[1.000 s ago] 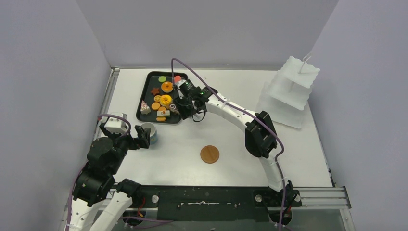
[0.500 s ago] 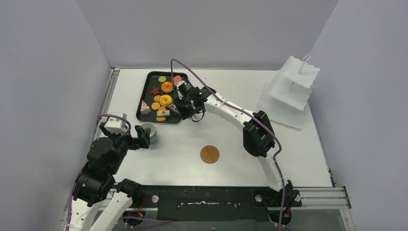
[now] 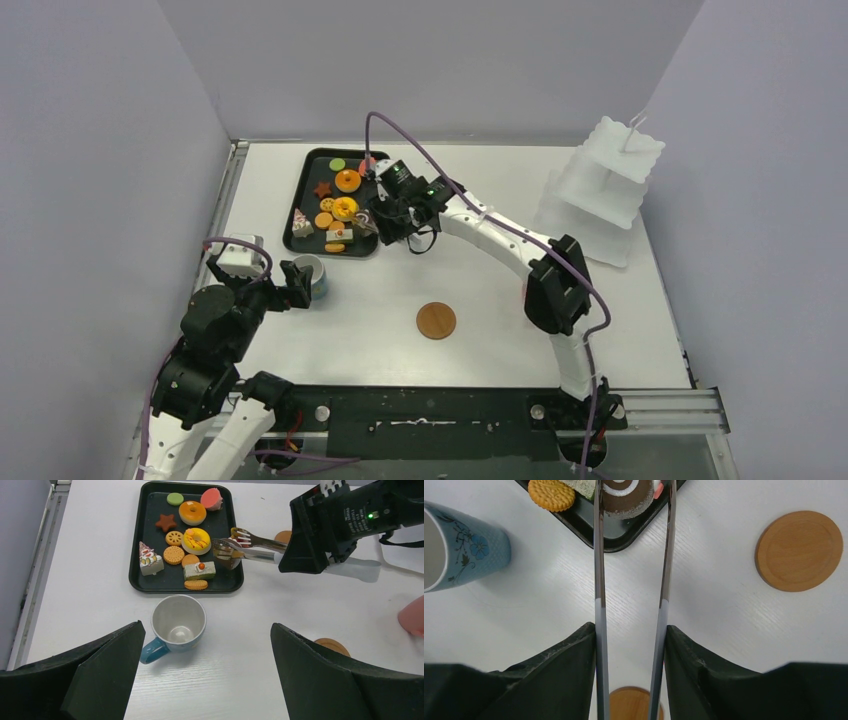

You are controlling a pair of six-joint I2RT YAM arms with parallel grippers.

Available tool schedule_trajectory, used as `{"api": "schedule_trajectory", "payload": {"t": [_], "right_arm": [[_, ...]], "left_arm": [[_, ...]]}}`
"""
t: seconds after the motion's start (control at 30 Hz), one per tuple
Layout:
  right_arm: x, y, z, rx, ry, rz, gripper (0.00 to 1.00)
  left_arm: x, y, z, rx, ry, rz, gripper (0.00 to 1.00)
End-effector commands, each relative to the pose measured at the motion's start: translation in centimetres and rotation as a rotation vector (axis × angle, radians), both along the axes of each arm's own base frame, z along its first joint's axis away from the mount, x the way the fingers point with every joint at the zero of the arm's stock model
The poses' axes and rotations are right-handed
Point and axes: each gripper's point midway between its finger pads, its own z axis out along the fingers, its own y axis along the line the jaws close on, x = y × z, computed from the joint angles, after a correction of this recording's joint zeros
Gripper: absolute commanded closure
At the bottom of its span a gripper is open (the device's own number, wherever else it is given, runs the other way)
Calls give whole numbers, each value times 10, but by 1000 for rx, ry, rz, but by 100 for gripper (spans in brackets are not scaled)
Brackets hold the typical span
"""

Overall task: Serve the afternoon tea
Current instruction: Pick up the desert from the tray.

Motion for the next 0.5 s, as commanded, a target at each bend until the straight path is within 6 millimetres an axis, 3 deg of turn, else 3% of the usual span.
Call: {"api": "schedule_trajectory", "payload": {"t": [0.0, 0.2, 0.47], "right_arm": [[4, -1, 73, 133, -138, -30, 60], [-7, -21, 97, 150, -174, -59, 60], [-14, -84, 144, 91, -296, -190, 59]], "left_arm": [[5, -3, 16, -16, -59, -11, 3], [5, -4, 14, -15, -53, -16, 3], [6, -9, 13, -17, -48, -40, 3]]}}
